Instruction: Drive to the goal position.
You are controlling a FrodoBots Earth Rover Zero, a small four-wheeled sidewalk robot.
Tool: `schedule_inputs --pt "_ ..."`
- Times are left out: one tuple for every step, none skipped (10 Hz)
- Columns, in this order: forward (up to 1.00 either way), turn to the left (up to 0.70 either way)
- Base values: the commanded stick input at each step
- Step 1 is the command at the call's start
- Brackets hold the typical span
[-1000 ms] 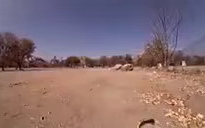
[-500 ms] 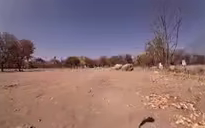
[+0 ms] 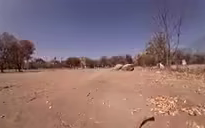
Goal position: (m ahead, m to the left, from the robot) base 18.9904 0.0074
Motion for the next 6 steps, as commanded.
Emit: schedule_inputs --pt "0.5 0.0" --pt "0.5 0.0" --pt "0.5 0.0" --pt "0.5 0.0" --pt "0.5 0.0" --pt "0.5 0.0"
